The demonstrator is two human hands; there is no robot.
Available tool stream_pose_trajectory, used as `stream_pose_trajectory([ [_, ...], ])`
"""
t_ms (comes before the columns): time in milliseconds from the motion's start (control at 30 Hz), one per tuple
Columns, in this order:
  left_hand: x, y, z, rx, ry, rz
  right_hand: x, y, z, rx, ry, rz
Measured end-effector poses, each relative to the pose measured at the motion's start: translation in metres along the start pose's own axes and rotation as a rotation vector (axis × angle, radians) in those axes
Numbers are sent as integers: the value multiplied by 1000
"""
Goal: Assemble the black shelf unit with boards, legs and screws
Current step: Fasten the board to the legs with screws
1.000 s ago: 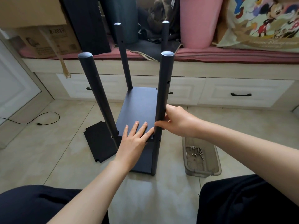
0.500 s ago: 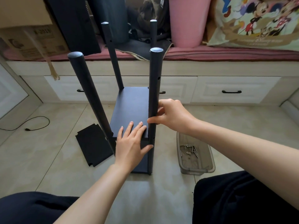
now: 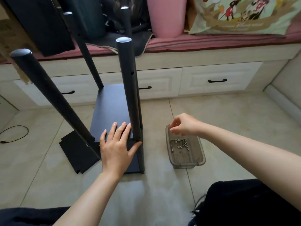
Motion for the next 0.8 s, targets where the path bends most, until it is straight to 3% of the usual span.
stream_pose_trajectory([
  [233,-9,-2,1,-40,4,23,-96,-49,48,32,-266,20],
  [433,-14,-8,0,-97,-4,36,-150,-101,96,78,-361,61],
  [800,-14,-16,0,-152,-14,43,-171,-126,161,58,-449,-59],
])
Point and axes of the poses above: each hand's wrist, its own z-axis towards the middle knuckle, its own y-axis out of the back of the hand, x = y × z, the point moved 5 cm from there along z, towards the middle knuckle, and after that the axes turned 9 degrees about x, right-handed, at the moved point
